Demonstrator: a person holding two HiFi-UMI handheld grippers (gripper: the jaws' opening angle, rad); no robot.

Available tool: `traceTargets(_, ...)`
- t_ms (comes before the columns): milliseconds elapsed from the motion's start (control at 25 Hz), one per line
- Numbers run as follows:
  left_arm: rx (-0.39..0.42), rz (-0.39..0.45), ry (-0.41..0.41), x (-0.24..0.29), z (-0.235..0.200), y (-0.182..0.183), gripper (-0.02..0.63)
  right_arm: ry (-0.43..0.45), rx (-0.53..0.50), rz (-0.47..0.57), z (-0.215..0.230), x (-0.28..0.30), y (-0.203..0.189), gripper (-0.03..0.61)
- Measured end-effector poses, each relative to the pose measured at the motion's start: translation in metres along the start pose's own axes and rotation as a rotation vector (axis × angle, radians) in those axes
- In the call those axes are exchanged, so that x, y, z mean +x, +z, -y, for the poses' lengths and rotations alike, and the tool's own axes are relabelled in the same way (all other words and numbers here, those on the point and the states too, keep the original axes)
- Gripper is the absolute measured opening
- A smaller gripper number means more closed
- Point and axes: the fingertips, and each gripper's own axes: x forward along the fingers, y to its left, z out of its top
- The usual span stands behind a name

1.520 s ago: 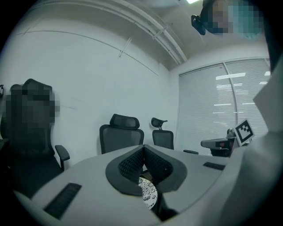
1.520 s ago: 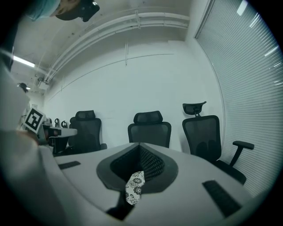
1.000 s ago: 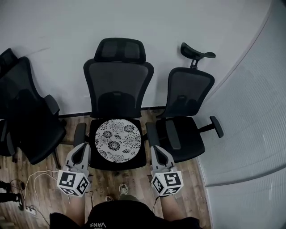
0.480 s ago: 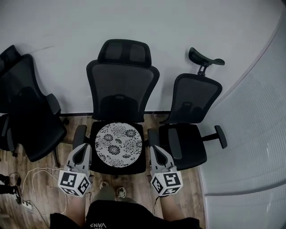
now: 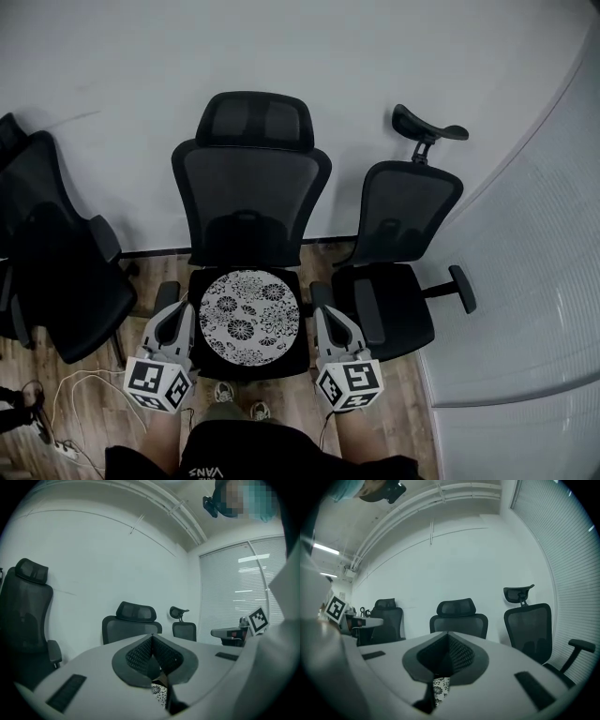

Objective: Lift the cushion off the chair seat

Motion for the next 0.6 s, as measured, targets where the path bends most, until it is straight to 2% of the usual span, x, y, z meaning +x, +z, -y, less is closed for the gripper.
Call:
traceTargets(360, 0.004, -0.003, -0.055, 0.029, -0.042, 0.012, 0.009, -0.054, 0.001, 0.015, -0.013, 0.041, 0.010, 0.017)
traceTargets(600, 0.007, -0.019, -0.115, 0.047, -0.047, 0.009, 0.011, -0.089, 0.001, 0.010, -0.015, 0.051, 0.009, 0.017)
